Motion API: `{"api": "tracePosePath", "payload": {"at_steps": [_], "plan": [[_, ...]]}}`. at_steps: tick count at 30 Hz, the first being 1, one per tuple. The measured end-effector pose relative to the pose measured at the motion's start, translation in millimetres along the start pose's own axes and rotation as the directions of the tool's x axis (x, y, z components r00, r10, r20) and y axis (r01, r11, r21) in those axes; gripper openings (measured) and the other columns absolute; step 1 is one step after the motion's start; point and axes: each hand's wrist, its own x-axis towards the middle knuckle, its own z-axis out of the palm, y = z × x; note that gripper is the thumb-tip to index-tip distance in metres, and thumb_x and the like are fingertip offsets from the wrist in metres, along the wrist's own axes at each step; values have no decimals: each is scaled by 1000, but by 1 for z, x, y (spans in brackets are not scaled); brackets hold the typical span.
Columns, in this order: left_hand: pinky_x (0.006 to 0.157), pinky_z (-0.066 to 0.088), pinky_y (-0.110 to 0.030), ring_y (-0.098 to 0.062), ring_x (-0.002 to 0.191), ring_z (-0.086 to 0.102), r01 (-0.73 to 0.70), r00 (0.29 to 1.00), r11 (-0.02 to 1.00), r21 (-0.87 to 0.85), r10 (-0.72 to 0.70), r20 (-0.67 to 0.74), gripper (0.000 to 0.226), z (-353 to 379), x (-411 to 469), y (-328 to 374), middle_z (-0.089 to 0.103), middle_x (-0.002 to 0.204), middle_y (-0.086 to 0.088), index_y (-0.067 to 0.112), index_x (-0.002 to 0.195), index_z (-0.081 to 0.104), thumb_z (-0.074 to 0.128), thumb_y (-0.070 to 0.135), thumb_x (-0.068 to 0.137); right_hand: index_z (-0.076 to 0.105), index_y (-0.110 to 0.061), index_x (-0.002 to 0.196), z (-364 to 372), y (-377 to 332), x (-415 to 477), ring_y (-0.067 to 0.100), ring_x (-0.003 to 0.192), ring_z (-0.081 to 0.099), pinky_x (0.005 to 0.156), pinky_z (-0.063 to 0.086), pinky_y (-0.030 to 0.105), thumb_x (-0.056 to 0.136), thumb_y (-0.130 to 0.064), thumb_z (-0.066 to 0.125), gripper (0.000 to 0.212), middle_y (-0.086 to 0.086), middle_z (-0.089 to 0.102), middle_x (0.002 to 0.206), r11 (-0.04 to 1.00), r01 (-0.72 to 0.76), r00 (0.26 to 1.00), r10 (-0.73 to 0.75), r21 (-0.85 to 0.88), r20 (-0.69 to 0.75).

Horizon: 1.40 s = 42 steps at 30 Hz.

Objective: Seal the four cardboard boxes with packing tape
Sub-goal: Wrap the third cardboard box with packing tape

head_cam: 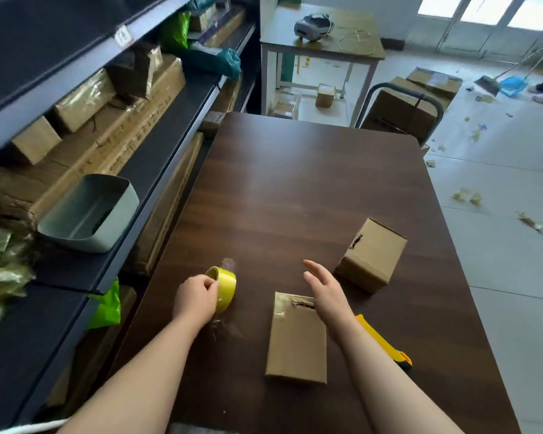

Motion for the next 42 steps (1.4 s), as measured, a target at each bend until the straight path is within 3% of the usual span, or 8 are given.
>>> {"api": "tracePosePath", "payload": {"at_steps": [2, 4, 9, 13, 18, 27, 31, 42], "plan": [[74, 51, -34, -29, 88, 64, 97, 995, 903, -419, -90, 37, 21, -10, 4, 17, 70, 91, -13, 3, 97, 72, 63, 21, 91, 59, -23, 130, 5, -10, -4, 4, 118, 49, 94, 35, 19, 101, -20, 47, 31, -10, 57, 127, 999, 23, 998, -21, -44, 56], [66, 56, -36, -23, 80, 62, 268, 963, 634, -726, -152, 222, 17, -18, 0, 40, 65, 89, -13, 2, 97, 67, 62, 17, 92, 65, -24, 119, 10, -20, -7, 5, 116, 54, 87, 39, 13, 99, -16, 50, 25, -9, 64, 119, 997, 50, 993, -43, -59, 112], [54, 56, -34, -23, 77, 63, 423, 890, 340, -840, 17, 455, 10, -35, -20, 79, 64, 86, -11, 8, 96, 60, 53, 16, 97, 67, -20, 116, 11, -42, -20, 2, 102, 64, 84, 47, 13, 92, -10, 62, 27, -7, 71, 110, 994, 111, 969, -106, -7, 224], [60, 56, -34, -24, 78, 65, 377, 890, 369, -849, 111, 443, 12, -40, -35, 94, 66, 88, -12, 6, 95, 61, 53, 15, 97, 72, -24, 101, 4, -46, -29, -3, 87, 66, 79, 48, 12, 90, -6, 64, 23, -11, 74, 93, 987, 158, 969, -153, -8, 194], [66, 57, -39, -19, 66, 63, -154, 976, 652, -742, 217, -12, 13, -40, -44, 102, 66, 72, -5, 13, 78, 64, 70, 21, 87, 72, -15, 112, -8, -42, -36, 4, 93, 68, 85, 48, 20, 88, -12, 70, 25, -7, 75, 98, 988, 156, 983, -156, 9, 92], [65, 51, -23, -12, 64, 58, -252, 933, 839, -482, 343, 108, 14, -34, -54, 117, 64, 69, 4, 16, 72, 65, 75, 18, 83, 71, -18, 112, -21, -40, -47, 0, 91, 66, 83, 52, 16, 89, -10, 68, 25, -18, 70, 91, 970, 206, 977, -197, -127, 81], [59, 40, -8, -6, 67, 54, -498, 846, 756, -425, 532, -44, 11, -31, -66, 118, 61, 77, 3, 14, 78, 64, 70, 17, 86, 72, -13, 111, -30, -44, -42, 6, 91, 67, 88, 52, 21, 89, -12, 69, 22, -6, 73, 95, 960, 241, 970, -236, -142, 53], [63, 54, -28, -19, 70, 63, 1, 906, 568, -823, 347, 240, 18, -29, -61, 127, 70, 80, -8, 10, 99, 54, 67, 18, 89, 71, -18, 92, -43, -55, -42, 2, 74, 59, 69, 47, 17, 91, -17, 65, 5, -6, 67, 82, 957, 267, 960, -253, -112, 124]]}}
